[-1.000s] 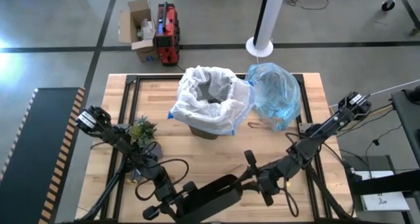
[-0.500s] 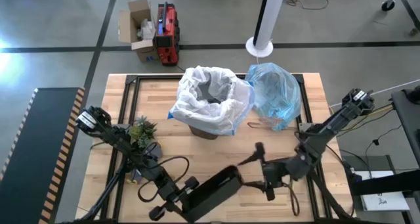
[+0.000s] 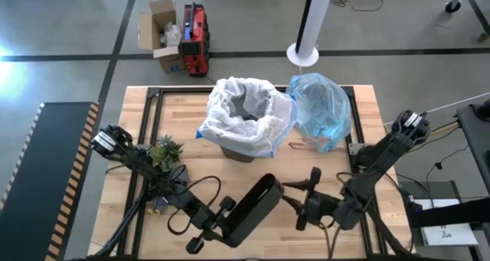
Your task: Place trash/remove bag and relplace
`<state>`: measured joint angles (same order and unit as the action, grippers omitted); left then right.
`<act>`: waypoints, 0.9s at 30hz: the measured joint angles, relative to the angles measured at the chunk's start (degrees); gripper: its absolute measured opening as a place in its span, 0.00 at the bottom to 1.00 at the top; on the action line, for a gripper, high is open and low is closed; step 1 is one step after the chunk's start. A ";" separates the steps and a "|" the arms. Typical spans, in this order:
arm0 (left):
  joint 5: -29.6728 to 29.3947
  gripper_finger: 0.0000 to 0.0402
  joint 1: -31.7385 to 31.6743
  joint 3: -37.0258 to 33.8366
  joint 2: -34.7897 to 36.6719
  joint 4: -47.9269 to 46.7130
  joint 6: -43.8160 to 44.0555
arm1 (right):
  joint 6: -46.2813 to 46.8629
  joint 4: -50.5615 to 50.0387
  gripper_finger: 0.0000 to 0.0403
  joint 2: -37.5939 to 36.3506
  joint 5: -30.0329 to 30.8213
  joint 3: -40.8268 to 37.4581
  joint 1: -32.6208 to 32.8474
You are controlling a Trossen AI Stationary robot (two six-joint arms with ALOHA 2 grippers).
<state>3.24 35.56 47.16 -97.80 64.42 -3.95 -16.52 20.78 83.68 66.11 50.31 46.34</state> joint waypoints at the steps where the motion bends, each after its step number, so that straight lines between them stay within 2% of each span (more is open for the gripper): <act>1: -0.36 0.07 0.03 0.00 -0.25 0.00 0.02 | -1.06 1.25 0.26 0.44 0.34 0.00 -0.27; 3: -0.34 0.07 0.01 -0.01 -0.44 -0.07 0.14 | -2.81 2.28 0.11 0.72 0.74 0.00 -0.71; 5: -0.26 0.07 0.01 -0.02 -0.51 -0.02 0.22 | -4.03 2.16 0.03 0.52 0.55 0.00 -0.83; 9: 0.80 0.07 0.01 -0.02 -0.52 0.00 0.88 | -5.40 2.24 0.06 -0.46 -3.84 0.00 -1.13; 13: -1.05 0.07 -0.36 -0.02 -0.52 -0.24 1.02 | -3.60 2.86 0.04 -0.74 -12.04 0.06 -2.12; 19: -2.65 0.07 -0.76 -0.02 -0.52 -0.35 0.66 | -4.49 4.22 0.01 -0.35 -15.26 0.06 -3.25; 23: -4.29 0.07 -0.76 -0.02 -0.52 -1.02 0.57 | -5.40 4.05 0.00 -0.65 -23.29 0.06 -3.04; 25: -4.43 0.07 -0.73 -0.02 -0.52 -1.23 0.55 | -5.35 3.90 0.00 -1.05 -24.35 0.06 -2.16; 27: -4.44 0.07 -0.73 -0.02 -0.52 -1.29 0.52 | -5.33 3.56 0.00 -1.98 -22.67 0.06 -0.91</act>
<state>-1.21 34.83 47.13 -98.32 63.13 -3.43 -21.85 24.34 81.70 43.44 50.37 45.43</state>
